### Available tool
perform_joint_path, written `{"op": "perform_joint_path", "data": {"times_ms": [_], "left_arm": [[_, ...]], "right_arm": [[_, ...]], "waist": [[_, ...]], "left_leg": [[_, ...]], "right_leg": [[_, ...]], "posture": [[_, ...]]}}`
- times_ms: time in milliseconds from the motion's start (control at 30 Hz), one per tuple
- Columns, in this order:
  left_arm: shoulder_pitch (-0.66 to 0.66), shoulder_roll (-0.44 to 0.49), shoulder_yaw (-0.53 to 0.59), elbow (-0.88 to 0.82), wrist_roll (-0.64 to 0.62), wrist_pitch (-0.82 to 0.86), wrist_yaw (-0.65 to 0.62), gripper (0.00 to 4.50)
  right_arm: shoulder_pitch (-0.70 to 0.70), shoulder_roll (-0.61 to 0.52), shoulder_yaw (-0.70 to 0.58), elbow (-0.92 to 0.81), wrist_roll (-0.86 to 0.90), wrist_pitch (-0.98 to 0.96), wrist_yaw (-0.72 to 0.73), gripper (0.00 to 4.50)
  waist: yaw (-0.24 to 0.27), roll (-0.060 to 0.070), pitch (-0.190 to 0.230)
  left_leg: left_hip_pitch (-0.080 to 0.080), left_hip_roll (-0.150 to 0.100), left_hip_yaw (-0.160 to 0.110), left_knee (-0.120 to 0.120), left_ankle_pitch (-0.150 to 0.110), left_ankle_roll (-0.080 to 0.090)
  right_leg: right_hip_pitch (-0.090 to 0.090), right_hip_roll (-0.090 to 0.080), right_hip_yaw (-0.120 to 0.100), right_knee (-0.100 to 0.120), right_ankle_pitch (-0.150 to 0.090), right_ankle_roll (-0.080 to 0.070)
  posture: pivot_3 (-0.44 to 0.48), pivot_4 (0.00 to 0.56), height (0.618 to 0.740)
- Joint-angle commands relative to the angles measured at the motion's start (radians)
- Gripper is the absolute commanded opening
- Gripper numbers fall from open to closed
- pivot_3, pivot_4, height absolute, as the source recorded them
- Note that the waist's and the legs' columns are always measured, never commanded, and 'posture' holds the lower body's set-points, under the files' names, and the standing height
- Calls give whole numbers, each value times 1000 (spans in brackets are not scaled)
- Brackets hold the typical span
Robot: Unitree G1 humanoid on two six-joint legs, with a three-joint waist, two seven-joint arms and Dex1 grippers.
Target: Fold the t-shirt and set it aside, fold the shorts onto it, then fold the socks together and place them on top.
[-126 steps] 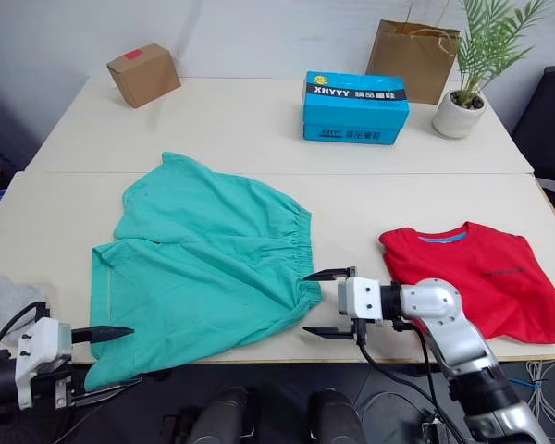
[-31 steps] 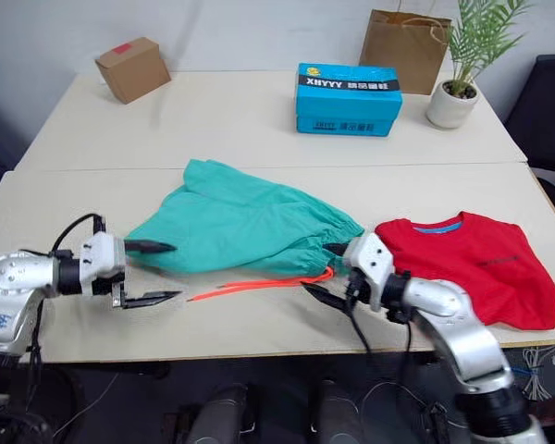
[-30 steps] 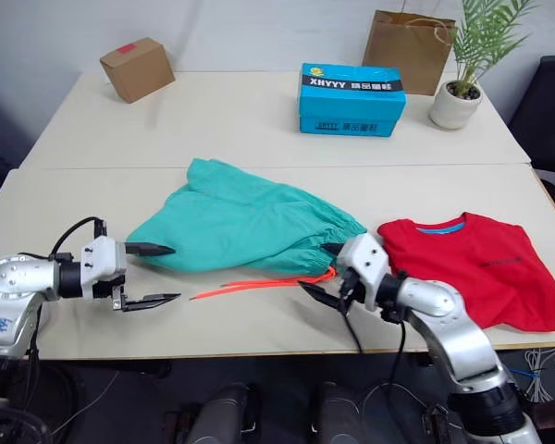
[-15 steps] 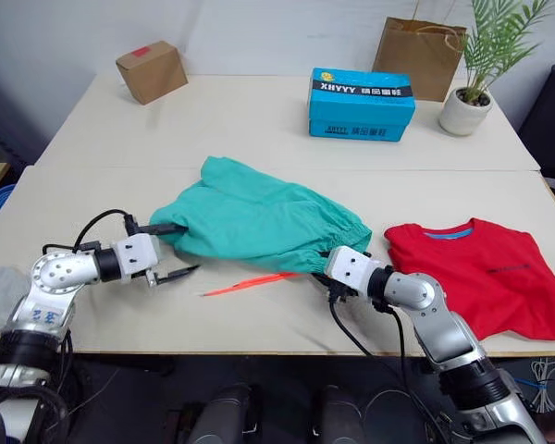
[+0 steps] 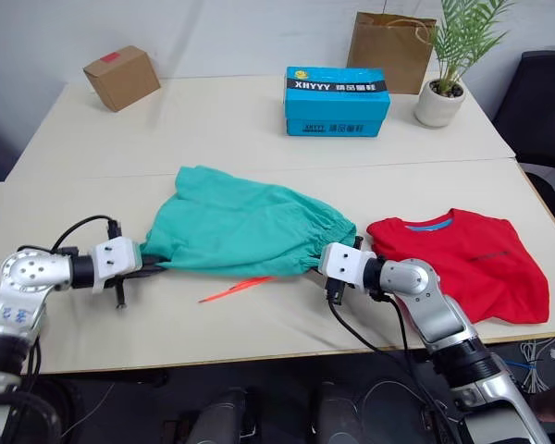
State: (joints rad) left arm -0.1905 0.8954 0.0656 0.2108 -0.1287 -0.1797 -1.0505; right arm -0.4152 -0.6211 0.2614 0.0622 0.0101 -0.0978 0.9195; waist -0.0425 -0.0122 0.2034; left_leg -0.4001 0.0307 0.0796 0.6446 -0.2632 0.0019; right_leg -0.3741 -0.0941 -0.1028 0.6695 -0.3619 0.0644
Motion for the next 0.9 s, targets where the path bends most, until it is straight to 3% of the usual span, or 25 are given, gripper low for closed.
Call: {"op": "perform_joint_path", "data": {"times_ms": [33, 133, 233, 400, 533, 567, 733, 833, 900], "left_arm": [[257, 24, 109, -274, -68, 173, 23, 19], [516, -15, 255, -548, -131, 296, 76, 19], [659, -55, 343, -695, -160, 356, 110, 19], [722, -148, 371, -793, -165, 394, 194, 19], [679, -199, 361, -798, -199, 431, 235, 19], [659, -210, 363, -794, -226, 452, 242, 414], [715, -146, 404, -779, -316, 527, 102, 1798], [728, -95, 535, -788, -505, 651, 25, 2682], [694, -60, 588, -781, -601, 730, 18, 2691]], "right_arm": [[-9, -47, -40, 44, 60, -100, 106, 0], [-30, -71, -46, 124, 113, -190, 217, 0], [-63, -61, -44, 196, 151, -244, 293, 0], [-103, -26, -39, 291, 160, -275, 334, 0], [-73, -15, -61, 238, 228, -139, 344, 0], [-53, -28, -58, 208, 243, -100, 366, 666], [52, -95, -104, 76, 311, -1, 407, 2223], [156, -207, -191, -137, 555, 308, 456, 3273], [173, -228, -240, -225, 659, 431, 420, 3921]], "waist": [[-1, 0, 0], [-1, -1, 0], [8, -1, 1], [22, -1, 1], [20, -1, 1], [21, -1, 1], [24, -1, 1], [27, 0, 2], [31, 1, 2]], "left_leg": [[0, 0, 0, 1, -1, 1], [-1, 0, 0, 2, -3, 3], [-1, 0, 0, 3, -4, 5], [1, -1, -3, 4, -5, 10], [8, -1, -3, 3, -7, 10], [8, -1, -3, 2, -8, 9], [9, 0, -3, 2, -9, 9], [7, 0, -3, 2, -10, 9], [8, 0, -5, 2, -11, 10]], "right_leg": [[0, 0, 0, -2, 0, 0], [2, 0, 0, -9, 0, 0], [4, -1, 0, -10, 0, 0], [7, -1, -1, -10, 0, -1], [14, -1, -1, -11, 0, -1], [14, -1, -2, -12, 0, -1], [15, -1, -3, -13, 0, -1], [15, -1, -3, -15, 0, -1], [16, -1, -3, -16, 0, -1]], "posture": [[0, 150, 740], [0, 150, 740], [0, 150, 740], [0, 150, 740], [0, 150, 740], [0, 150, 740], [0, 150, 740], [0, 150, 740], [0, 150, 740]]}}
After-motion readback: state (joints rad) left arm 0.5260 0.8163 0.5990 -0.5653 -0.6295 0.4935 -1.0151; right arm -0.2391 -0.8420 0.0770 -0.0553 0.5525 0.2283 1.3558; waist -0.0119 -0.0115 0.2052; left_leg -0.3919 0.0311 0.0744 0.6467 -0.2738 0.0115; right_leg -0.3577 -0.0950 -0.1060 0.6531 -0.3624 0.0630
